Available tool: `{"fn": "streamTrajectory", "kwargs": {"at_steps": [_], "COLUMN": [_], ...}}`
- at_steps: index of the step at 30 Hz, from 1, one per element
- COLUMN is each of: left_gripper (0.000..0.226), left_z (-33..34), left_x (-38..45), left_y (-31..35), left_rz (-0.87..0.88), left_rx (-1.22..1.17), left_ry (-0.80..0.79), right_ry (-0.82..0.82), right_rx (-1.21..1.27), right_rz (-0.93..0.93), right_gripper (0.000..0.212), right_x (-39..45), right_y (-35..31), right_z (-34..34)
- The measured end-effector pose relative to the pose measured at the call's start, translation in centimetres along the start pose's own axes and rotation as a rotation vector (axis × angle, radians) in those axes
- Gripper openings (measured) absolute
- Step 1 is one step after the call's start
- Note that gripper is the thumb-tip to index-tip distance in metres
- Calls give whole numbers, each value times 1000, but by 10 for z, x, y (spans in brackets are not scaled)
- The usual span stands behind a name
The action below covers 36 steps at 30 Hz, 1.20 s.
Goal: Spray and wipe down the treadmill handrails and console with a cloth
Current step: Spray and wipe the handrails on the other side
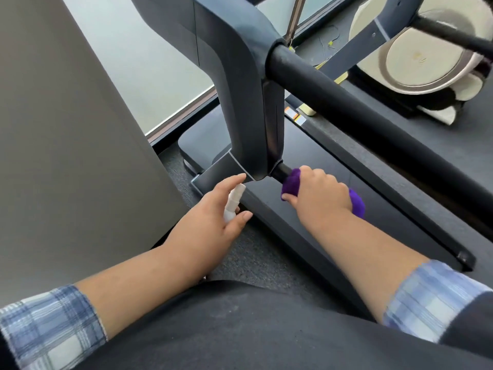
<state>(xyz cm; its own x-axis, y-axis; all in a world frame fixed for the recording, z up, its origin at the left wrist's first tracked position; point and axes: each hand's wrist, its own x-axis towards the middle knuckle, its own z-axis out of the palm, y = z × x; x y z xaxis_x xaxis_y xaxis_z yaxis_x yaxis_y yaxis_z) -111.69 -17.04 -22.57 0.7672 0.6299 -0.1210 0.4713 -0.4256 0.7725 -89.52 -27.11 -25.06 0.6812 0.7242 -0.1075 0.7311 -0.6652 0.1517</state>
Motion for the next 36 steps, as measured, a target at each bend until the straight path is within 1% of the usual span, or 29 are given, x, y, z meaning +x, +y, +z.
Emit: {"fn": "streamTrajectory", "kwargs": {"at_steps": [3,5,8,11,16,19,21,24,27,29,32,36], "left_gripper": [62,62,61,60,59,60,60,58,58,58,56,58], "left_z": [3,6,12,20,28,24,19,12,9,11,13,25], "left_x": [-2,-2,3,12,24,26,26,27,32,37,42,50], "left_y": [-1,-1,3,12,22,15,9,2,2,4,10,27], "left_rz": [-1,-3,21,62,130,112,93,76,87,109,152,228], "left_rx": [18,19,5,-27,-50,-37,-21,25,57,81,121,118], "left_ry": [-24,-46,-64,-78,-86,-95,-95,-81,-85,-110,-169,-224], "right_ry": [-29,-41,-68,-120,-50,-14,-28,-32,-50,-63,-21,-65], "right_rx": [53,72,115,152,56,-45,-72,-31,73,143,160,210], "right_rz": [6,9,-24,1,45,49,57,52,10,6,-29,-46], "right_gripper": [64,67,71,72,74,69,67,65,64,65,62,41], "right_x": [26,32,23,7,-25,-17,-7,9,34,44,40,29], "right_y": [-30,-35,-18,7,36,26,14,-4,-29,-41,-37,-21], "right_z": [-1,-1,-1,-5,0,3,3,2,-1,-4,-7,-9]}}
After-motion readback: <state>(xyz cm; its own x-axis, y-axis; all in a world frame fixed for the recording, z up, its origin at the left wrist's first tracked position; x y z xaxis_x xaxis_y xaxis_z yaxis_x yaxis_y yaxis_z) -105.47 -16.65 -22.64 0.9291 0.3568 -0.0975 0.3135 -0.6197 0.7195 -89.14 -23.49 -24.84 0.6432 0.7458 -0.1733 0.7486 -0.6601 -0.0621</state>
